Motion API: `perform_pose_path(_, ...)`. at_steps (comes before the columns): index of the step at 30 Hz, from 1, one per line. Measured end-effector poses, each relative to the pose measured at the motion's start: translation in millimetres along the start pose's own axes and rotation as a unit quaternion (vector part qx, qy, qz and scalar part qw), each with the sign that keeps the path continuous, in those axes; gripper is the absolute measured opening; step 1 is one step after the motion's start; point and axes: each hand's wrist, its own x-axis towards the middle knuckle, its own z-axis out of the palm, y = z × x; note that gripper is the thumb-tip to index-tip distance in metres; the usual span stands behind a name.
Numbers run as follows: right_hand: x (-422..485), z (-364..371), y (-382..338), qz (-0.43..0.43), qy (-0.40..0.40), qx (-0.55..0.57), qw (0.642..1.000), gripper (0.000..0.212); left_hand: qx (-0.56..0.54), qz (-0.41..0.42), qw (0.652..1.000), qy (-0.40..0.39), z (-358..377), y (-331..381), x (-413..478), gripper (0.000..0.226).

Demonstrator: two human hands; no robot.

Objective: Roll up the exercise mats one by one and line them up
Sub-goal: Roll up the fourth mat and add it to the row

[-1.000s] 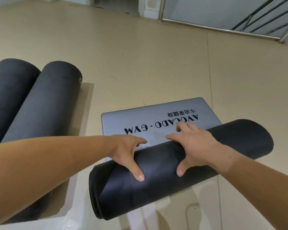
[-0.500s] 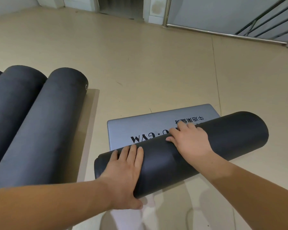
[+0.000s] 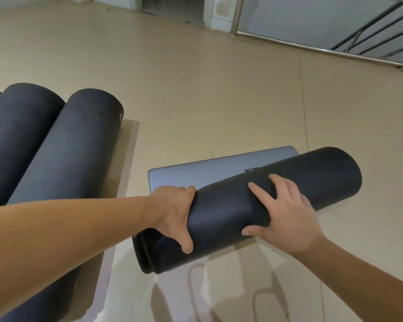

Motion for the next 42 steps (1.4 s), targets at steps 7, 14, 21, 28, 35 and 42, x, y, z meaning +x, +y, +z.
perform_pose_path(7,-48,17,25,0.189,-0.042,0.285,0.939,0.089,-0.363,-0.023,0.923,-0.125,35,30,-7,0.085)
perform_pose_path(14,-40,6,17,0.196,-0.056,0.264,0.943,0.073,-0.408,0.0,0.895,-0.181,55,44,-7,0.081)
perform_pose_path(21,15,-11,-32,0.097,-0.043,0.164,0.981,0.057,-0.244,-0.08,0.965,-0.06,27,-29,-18,0.105)
perform_pose_path(28,36,-13,-46,0.089,0.002,0.198,0.976,0.058,-0.123,-0.004,0.99,0.062,32,38,-38,0.093)
perform_pose_path(35,-20,41,-27,0.281,-0.107,0.57,0.764,0.096,-0.234,-0.032,0.971,-0.028,34,8,-18,0.114)
perform_pose_path(42,-10,47,-73,0.267,-0.167,0.735,0.6,0.1,-0.444,-0.083,0.891,-0.047,57,-29,-38,0.121)
